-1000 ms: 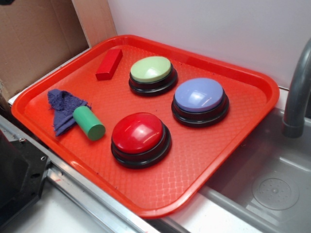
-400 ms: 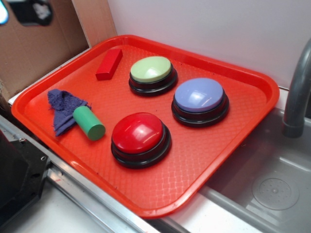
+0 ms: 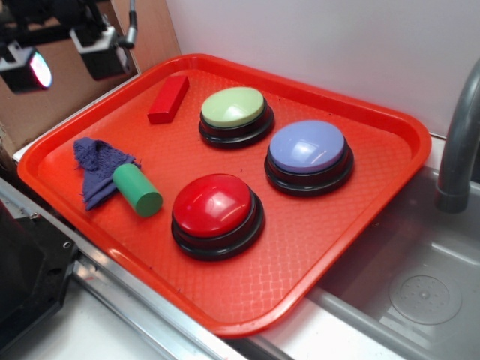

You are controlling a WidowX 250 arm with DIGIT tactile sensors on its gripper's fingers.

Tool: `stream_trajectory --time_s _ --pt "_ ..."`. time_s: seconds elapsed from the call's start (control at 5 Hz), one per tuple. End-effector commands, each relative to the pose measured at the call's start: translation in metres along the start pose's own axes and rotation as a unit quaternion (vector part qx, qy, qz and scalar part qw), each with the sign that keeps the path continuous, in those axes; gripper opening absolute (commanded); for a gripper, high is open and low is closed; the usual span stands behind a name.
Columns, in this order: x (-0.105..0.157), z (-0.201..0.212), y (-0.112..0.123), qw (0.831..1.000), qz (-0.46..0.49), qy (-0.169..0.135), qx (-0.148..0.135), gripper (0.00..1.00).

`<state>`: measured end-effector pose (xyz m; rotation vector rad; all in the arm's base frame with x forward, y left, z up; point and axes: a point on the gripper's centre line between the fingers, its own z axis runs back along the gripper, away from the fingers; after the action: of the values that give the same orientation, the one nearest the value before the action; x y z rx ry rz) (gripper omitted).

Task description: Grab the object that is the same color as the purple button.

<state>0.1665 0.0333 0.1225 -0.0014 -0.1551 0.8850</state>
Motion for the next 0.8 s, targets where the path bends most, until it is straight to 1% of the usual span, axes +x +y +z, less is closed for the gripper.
stream_trajectory --time_s 0.0,0.2,0.4,0.6 --pt "0.04 -0.051 0.021 0.991 0.124 -0.043 0.023 1.0" --pt "0.044 -0.076 0.032 0.993 0.112 -0.032 0.036 1.0" --pt "0.047 -0.097 0.05 0.99 0.125 -0.03 0.065 1.0" --pt "0.051 -0.11 0.054 0.988 0.133 -0.027 0.067 1.0"
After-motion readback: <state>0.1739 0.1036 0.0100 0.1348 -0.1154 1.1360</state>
